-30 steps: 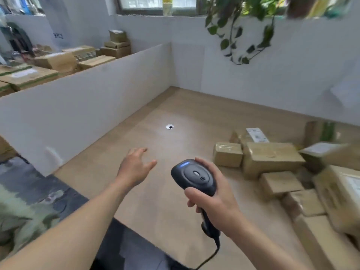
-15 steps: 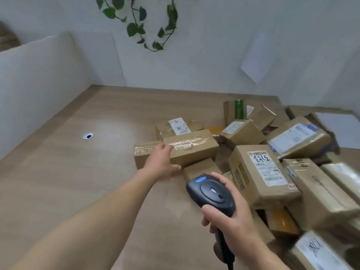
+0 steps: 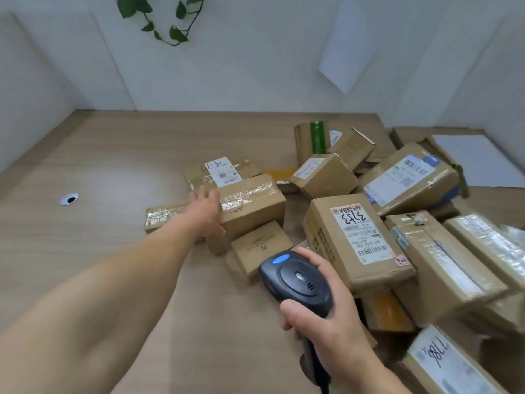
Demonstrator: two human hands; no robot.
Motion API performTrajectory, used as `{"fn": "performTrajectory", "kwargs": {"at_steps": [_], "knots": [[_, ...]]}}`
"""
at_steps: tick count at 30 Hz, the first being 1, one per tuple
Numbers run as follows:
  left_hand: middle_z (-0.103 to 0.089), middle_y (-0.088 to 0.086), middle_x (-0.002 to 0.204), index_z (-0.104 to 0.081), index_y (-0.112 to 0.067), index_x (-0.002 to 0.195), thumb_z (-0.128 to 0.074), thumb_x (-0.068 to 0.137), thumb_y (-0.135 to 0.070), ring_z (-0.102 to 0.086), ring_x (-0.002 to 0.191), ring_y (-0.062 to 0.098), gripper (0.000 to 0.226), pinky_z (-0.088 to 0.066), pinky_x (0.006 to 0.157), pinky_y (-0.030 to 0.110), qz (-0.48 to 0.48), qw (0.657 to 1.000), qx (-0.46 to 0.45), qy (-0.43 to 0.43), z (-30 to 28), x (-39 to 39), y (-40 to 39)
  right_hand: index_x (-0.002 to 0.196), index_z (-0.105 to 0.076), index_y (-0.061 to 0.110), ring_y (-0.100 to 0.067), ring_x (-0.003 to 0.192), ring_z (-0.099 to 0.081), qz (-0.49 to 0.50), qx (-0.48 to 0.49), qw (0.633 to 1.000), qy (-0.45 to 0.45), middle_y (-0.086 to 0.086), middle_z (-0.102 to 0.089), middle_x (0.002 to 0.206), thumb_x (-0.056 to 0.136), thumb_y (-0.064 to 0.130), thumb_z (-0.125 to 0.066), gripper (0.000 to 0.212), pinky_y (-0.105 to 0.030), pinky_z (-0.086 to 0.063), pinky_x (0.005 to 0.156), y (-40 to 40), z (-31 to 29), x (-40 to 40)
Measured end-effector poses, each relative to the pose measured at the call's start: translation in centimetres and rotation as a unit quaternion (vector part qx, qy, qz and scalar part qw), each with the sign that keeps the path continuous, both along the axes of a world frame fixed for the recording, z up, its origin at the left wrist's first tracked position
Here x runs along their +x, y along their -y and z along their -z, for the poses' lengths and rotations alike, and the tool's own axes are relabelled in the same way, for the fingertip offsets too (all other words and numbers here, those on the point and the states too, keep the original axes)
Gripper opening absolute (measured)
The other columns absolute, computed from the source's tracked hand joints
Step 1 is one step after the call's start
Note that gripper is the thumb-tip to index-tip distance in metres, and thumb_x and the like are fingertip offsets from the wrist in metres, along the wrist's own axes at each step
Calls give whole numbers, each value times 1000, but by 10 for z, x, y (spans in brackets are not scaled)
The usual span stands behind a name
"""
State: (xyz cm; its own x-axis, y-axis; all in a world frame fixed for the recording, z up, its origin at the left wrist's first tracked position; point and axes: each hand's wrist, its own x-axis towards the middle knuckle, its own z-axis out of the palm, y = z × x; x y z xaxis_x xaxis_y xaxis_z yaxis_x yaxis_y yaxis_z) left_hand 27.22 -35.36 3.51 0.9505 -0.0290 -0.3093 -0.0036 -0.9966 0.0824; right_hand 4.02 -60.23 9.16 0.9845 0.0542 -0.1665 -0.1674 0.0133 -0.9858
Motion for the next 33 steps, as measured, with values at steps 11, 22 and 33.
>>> {"fn": "performTrajectory", "kwargs": {"at_steps": [11, 22, 33], "knots": [[-52, 7, 110, -43, -22, 110, -83, 60, -48, -53, 102, 29, 69, -45, 75, 35, -111, 983, -144, 19, -7, -50, -36, 132, -58, 40, -17, 83, -72, 16, 13, 1000, 6, -9, -74, 100, 54, 38, -84, 82, -23, -54, 65, -9, -8, 0], [-53, 2, 82, -51, -21, 92, -78, 38, -48, -46, 71, 17, 66, -36, 60, 29, -310, 823, -452, -147, -25, -229, -205, 133, -56, 31, -24, 66, -68, -58, 5, 998, 31, -2, -74, 99, 67, 20, -81, 72, -27, -53, 52, -116, -33, -34], [-60, 10, 127, -50, -18, 134, -74, 70, -37, -58, 106, 27, 71, -48, 86, 37, -410, 860, -299, -51, 31, -350, -315, 137, -53, 32, -26, 63, -69, -115, -27, 993, 29, 3, -75, 96, 68, 21, -78, 74, -38, -53, 52, -224, -33, -96]]}}
